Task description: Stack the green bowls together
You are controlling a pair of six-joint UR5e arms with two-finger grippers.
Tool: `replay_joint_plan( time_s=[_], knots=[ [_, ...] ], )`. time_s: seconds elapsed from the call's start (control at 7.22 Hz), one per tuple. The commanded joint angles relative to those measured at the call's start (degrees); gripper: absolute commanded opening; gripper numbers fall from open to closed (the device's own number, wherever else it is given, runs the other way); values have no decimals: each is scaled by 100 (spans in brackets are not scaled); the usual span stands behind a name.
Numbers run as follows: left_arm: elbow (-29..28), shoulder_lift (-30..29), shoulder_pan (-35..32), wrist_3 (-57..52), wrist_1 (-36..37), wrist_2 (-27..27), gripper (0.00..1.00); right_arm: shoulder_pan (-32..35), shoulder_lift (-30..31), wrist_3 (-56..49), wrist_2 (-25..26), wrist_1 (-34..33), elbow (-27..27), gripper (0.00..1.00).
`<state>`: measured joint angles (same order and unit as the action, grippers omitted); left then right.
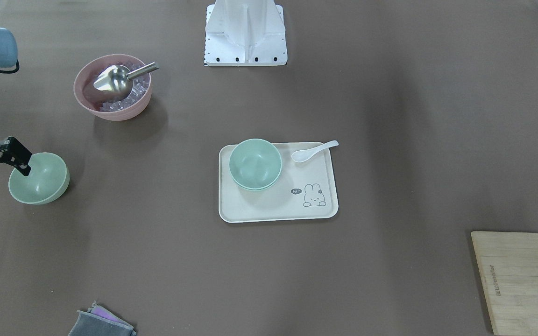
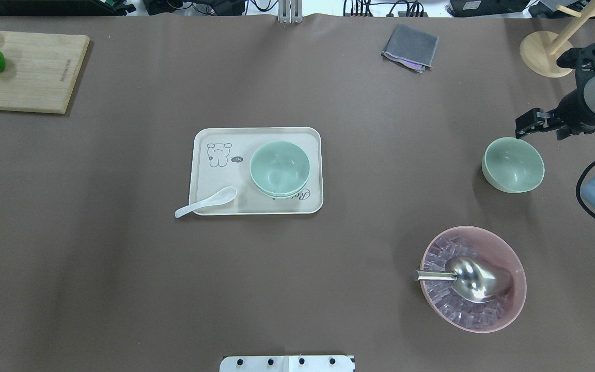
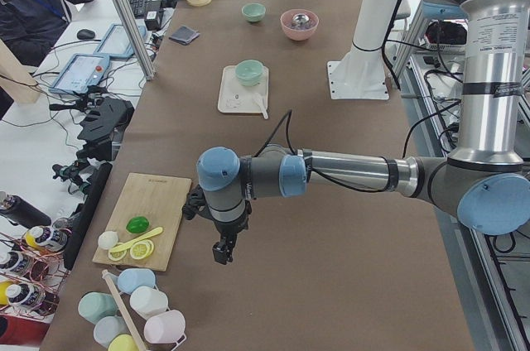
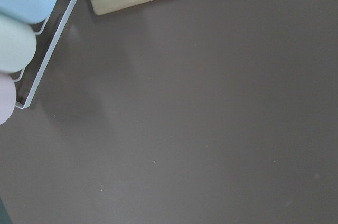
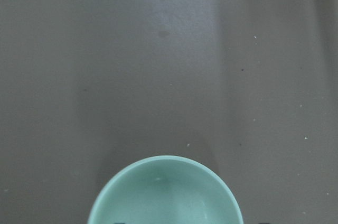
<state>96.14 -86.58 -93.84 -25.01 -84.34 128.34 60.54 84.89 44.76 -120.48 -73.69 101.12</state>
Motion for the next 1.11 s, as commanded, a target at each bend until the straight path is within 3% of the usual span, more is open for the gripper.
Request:
replay_joint_plan(
  time_s=[0.0,0.14,0.42,0.97],
  knots=[
    [2,98,-12,-12,-135,-11,98,-25,483,41,69,870,-284,73],
    [2,115,-12,-12,-144,-11,98,-77,476,216,130,961,-382,65],
    [2,115,-12,-12,-144,-11,98,-174,467,287,226,962,-400,59],
    [2,115,-3,-4,-153,-11,98,-324,484,323,236,962,-462,54]
  ],
)
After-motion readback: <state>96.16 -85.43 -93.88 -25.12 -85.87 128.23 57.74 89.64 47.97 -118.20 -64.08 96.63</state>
